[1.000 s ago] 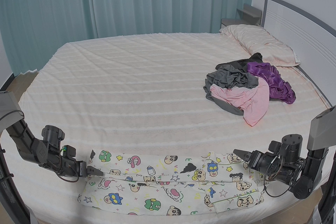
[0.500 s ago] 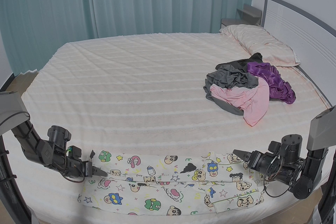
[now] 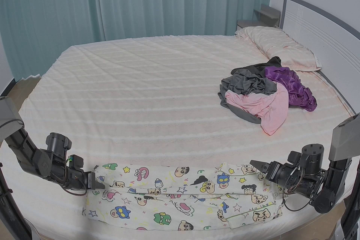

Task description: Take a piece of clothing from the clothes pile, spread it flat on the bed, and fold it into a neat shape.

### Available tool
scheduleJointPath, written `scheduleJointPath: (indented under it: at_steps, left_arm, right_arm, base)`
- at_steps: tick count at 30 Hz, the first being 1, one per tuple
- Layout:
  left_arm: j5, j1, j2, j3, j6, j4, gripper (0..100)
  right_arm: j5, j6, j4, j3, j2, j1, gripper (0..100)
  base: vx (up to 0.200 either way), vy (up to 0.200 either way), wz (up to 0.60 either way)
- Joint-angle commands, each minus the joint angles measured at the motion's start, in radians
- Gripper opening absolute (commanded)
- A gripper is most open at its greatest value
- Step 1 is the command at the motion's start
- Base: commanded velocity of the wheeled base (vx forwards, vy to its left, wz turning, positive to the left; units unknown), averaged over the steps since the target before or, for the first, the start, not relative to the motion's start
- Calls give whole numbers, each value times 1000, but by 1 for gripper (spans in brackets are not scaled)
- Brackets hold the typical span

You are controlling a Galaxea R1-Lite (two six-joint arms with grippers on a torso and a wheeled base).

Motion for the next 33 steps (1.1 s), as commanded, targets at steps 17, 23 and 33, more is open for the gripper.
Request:
scheduleJointPath:
  at_steps: [17, 23, 33]
  left_arm:
    - [19, 271, -236, -87, 128, 262, 0]
    - [14, 453, -261, -237, 234, 454, 0]
    - [25, 498, -341, -337, 249, 635, 0]
  right_arm:
    - [2, -6, -6, -9, -14, -62, 100]
    - [3, -6, -6, -12, -14, -82, 100]
    - [13, -6, -6, -12, -21, -91, 100]
  base:
    - [0, 0, 0]
    - [0, 0, 0]
    - [0, 0, 0]
